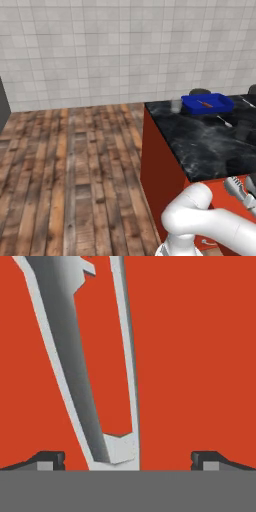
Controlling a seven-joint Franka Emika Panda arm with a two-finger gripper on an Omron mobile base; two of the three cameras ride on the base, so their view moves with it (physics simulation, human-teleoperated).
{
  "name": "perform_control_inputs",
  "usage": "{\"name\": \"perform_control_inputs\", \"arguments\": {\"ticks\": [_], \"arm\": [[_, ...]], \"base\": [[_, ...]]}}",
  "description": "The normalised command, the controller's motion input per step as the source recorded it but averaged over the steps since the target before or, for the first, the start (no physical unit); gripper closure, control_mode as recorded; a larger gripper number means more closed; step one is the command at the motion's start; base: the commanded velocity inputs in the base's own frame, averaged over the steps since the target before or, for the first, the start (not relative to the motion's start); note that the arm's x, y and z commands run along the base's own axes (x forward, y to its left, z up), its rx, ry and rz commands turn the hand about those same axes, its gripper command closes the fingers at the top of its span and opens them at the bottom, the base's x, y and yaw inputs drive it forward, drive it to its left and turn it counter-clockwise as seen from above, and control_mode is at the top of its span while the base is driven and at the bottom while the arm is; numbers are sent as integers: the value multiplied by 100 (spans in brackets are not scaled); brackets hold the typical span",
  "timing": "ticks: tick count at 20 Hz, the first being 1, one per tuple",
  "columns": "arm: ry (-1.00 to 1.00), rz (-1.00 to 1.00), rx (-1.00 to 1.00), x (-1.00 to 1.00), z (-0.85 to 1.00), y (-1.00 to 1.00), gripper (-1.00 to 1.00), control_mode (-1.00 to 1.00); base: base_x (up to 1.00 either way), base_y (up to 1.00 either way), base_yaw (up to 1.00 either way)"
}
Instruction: Take the tongs from the drawer on the right and place them on the dining counter next to the tray containing the hot dog.
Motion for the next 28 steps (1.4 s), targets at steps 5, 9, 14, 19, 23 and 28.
{"name": "perform_control_inputs", "arguments": {"ticks": [5,9,14,19,23,28], "arm": [[0,0,0,2,-34,0,-100,-100],[0,0,0,0,-34,0,-100,-100],[0,0,0,0,-31,0,-100,-100],[0,0,0,-7,-49,6,100,-100],[0,0,0,-28,-66,41,100,-100],[0,0,0,-51,-49,53,100,-100]], "base": [[0,0,0],[0,0,0],[0,0,0],[0,0,0],[0,0,0],[0,0,0]]}}
